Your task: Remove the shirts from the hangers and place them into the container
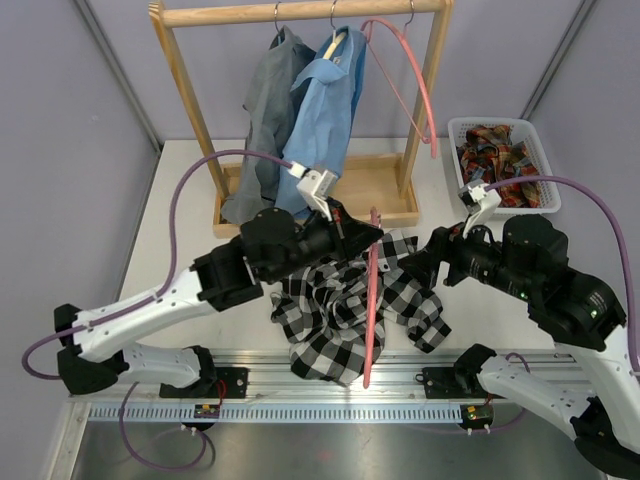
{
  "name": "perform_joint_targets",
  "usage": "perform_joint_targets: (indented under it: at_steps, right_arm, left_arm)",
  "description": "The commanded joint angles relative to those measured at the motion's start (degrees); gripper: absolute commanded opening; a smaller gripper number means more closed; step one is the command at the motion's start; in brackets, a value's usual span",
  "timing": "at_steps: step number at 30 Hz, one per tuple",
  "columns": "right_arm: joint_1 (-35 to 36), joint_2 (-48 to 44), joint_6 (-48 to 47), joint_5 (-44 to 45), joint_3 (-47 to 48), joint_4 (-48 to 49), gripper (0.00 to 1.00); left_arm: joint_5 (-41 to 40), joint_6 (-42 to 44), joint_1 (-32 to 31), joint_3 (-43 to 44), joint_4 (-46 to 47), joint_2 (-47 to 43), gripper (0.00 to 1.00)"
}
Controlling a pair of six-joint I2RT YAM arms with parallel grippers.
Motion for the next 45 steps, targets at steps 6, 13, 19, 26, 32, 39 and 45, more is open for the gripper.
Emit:
perform_joint_targets:
  at_steps: [6, 13, 19, 26, 32, 39, 45]
  right_arm:
    - [0.44, 1.26, -0.27, 0.26, 1.66, -2.31, 0.78]
    - [0.44, 1.61, 0.70, 1.57, 0.34, -3.63, 0.75]
    - [0.44, 2.84, 2.36, 2.46, -1.50, -3.37, 0.72]
    - [0.44, 3.28, 3.16, 4.56, -2.56, -2.93, 0.63]
    - [0.35, 2.58, 2.54, 8.17, -1.77, -4.33, 0.50]
    - [0.44, 2.75, 2.37, 9.58, -2.21, -4.51, 0.31]
    - [0.44, 2.75, 2.19, 11.68, -2.12, -5.56, 0.20]
  left_arm:
    - [-2.03, 2.86, -0.10, 6.60, 12.23, 11.07, 0.00]
    - [-3.96, 3.56, -0.10, 10.73, 13.56, 14.86, 0.00]
    - [-4.93, 4.00, -0.10, 14.24, 14.70, 17.67, 0.00]
    - [-4.40, 3.83, -0.10, 17.33, 14.53, 20.31, 0.00]
    - [-5.37, 4.88, -0.10, 15.39, 12.87, 18.91, 0.00]
    - [-6.51, 5.23, -0.19, 12.58, 12.51, 16.45, 0.00]
    - [-7.30, 5.94, -0.19, 11.35, 11.45, 14.78, 0.00]
